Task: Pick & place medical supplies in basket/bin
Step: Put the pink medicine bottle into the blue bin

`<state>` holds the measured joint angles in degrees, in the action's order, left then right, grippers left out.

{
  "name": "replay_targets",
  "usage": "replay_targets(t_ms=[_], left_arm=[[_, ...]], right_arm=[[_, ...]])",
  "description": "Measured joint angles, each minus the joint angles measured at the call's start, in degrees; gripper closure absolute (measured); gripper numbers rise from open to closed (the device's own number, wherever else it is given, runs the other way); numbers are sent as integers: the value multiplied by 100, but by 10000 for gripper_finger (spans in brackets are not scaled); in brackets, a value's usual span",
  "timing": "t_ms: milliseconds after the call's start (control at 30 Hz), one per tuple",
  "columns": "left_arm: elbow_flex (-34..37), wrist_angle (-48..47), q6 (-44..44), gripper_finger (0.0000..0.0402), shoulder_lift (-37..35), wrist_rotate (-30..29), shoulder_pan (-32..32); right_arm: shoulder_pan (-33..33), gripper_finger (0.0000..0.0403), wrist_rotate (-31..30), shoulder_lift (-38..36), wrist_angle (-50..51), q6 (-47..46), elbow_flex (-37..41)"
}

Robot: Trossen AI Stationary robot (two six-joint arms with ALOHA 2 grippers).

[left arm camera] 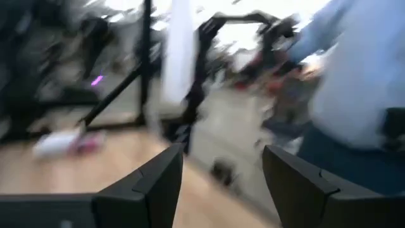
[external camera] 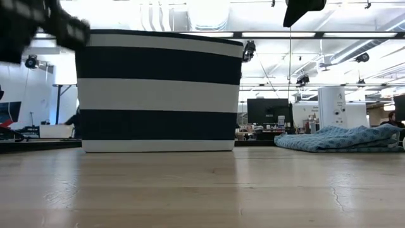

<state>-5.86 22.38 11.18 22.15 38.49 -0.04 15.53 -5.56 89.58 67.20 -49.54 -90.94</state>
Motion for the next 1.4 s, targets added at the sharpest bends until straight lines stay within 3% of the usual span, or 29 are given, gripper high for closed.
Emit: replay_targets(t_ms=[100, 200, 333, 467, 633, 967, 1067, 1167, 1267, 1400], left_arm=[[536, -271, -159, 203, 9, -378, 8], [293, -2399, -184, 203, 69, -462, 8], [45, -3416, 35, 203, 326, -618, -272], [1, -3395, 179, 203, -13, -742, -798], [89, -3382, 185, 203, -363, -631, -881], [93, -3378, 184, 203, -1736, -599, 394], [95, -3375, 182, 203, -2116, -545, 724], [100, -3340, 181, 203, -2202, -556, 885], [95, -3337, 181, 203, -2194, -583, 837], [124, -3235, 184, 203, -2198, -591, 782]], right_arm=[[-4, 55, 2, -1, 4, -29, 0], [-4, 55, -1, -2, 9, -16, 0], [-22, 55, -62, -4, 6, 192, 0], [-44, 55, -160, -7, -7, 176, -1], [-52, 55, -195, -7, -13, 306, -7], [-52, 55, -238, -17, -104, 302, -52], [-52, 55, -495, -7, -554, 328, 25], [-58, 55, -289, 0, -960, 308, 286], [-75, 55, -196, 0, -518, -554, 664], [-66, 55, 52, 4, 151, -2790, 1267]])
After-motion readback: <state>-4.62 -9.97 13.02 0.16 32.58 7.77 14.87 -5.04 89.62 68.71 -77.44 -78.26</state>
